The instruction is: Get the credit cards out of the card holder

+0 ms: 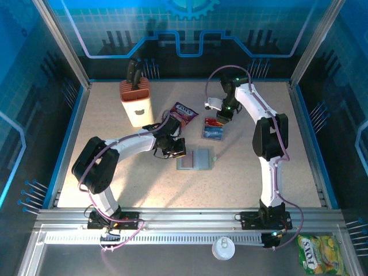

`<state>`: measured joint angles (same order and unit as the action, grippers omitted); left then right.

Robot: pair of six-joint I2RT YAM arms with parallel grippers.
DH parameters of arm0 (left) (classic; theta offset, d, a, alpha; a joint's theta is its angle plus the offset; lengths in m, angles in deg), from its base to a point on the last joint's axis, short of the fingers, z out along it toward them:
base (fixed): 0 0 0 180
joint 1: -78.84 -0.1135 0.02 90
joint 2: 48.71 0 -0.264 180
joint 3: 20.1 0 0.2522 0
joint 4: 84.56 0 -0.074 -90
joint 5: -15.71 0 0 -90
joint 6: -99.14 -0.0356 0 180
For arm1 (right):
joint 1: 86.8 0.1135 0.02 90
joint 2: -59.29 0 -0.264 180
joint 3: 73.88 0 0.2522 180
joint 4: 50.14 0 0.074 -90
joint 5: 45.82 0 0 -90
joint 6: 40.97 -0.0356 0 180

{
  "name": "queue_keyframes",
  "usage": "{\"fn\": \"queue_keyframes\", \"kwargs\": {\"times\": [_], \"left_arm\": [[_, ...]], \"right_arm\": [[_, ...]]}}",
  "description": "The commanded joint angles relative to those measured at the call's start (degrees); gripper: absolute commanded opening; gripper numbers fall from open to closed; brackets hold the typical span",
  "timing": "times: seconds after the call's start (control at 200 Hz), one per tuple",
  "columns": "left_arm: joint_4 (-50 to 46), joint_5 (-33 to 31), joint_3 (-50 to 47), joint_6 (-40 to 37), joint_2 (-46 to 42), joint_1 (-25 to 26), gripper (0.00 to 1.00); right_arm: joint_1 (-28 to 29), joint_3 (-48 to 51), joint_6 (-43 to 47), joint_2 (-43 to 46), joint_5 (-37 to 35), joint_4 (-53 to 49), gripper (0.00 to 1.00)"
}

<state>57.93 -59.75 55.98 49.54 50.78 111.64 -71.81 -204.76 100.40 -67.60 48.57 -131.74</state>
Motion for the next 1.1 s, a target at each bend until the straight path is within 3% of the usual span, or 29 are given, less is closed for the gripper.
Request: {"fn": "queue_keyframes", "kwargs": {"times": [0.0, 0.175, 0.475, 1.096], "left_arm": [[-1.06, -0.49, 0.30, 0.02, 0.06, -0.30, 0.04], [-0.23, -0.13, -0.34, 0.37, 0.08, -0.29, 0.04], [0.21, -0.19, -1.19, 0.60, -0.25, -0.35, 0.04], [0.54, 0.03, -1.43, 0.73, 0.19, -0.34, 0.04]], "right_arm": [[-0.16, -1.08, -2.23, 1.74, -1.51, 3.31, 0.25], [0.52, 0.59, -5.14, 3.29, -3.22, 8.47, 0.26], [2.55, 1.85, -9.01, 1.02, -7.66, 15.91, 0.41], [3.99, 9.62, -9.71, 1.88, -7.44, 19.89, 0.44]]}}
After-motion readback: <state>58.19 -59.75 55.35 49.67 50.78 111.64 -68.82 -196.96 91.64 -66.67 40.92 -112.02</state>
